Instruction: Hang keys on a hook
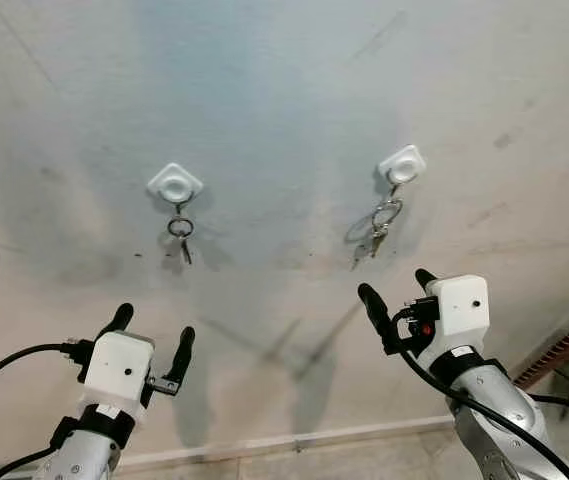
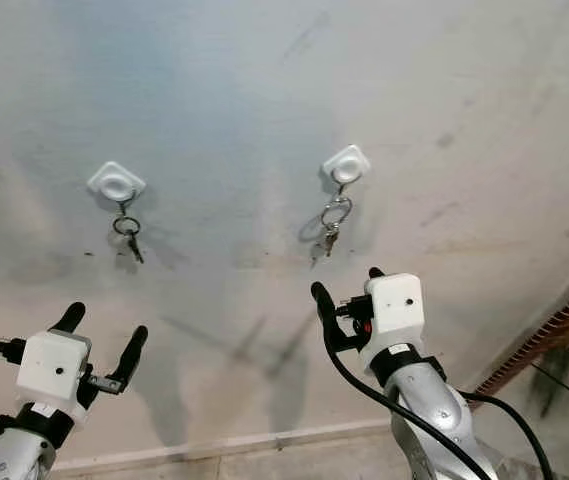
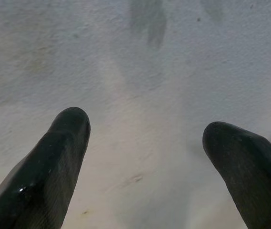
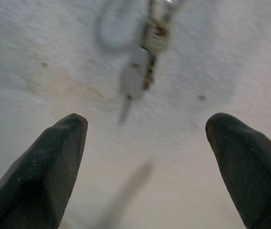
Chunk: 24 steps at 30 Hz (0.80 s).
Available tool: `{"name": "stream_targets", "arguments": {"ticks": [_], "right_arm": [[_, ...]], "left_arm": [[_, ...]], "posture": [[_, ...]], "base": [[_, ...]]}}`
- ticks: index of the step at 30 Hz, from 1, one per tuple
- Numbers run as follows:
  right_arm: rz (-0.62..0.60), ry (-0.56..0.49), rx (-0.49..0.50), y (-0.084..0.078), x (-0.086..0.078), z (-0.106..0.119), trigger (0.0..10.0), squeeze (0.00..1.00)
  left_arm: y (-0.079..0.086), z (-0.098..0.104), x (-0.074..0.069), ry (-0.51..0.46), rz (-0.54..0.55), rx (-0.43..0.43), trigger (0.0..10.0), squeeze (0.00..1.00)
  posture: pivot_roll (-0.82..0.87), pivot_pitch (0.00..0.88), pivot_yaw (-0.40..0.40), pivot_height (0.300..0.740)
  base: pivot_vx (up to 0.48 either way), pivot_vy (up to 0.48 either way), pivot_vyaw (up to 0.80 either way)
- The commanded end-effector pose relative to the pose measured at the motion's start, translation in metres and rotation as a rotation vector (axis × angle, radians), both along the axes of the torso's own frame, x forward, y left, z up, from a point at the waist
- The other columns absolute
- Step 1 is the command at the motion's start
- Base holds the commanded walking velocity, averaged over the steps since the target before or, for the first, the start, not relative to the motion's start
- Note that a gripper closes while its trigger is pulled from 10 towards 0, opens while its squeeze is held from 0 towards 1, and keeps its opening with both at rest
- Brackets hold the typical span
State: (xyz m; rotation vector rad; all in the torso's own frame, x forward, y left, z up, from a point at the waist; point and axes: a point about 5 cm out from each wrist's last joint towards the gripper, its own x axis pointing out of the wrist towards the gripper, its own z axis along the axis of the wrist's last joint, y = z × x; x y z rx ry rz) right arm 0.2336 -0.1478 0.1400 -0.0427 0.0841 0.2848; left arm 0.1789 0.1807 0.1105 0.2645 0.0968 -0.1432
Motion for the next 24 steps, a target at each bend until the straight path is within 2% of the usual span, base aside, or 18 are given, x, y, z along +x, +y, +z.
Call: {"name": "stream_targets", "arguments": {"ticks": [1,14,24], "right_arm": [[0.005,0.008,0.001,0.0003,0.0007,-0.0012,10.0,0.00],[0.016,0.019,0.003,0.0026,0.0017,-0.0034,10.0,0.00],[0.016,0.021,0.007,0.0027,0.0027,-0.0039,10.0,0.00]], "left_arm": [[0.0007,-0.0015,-0.0009,0.012,0.009,0.011,10.0,0.00],[0.0017,-0.0025,-0.0031,0.024,0.009,0.008,10.0,0.00],[0.0015,-0.0028,-0.0025,0.026,0.007,0.009,10.0,0.00]], "posture": [[0.12,0.000,-0.004,0.740],[0.12,0.000,-0.002,0.740],[0.12,0.000,-0.002,0.740]], "base": [[0.000,0.000,0.00],[0.000,0.000,0.00],[-0.262,-0.025,0.00]]}}
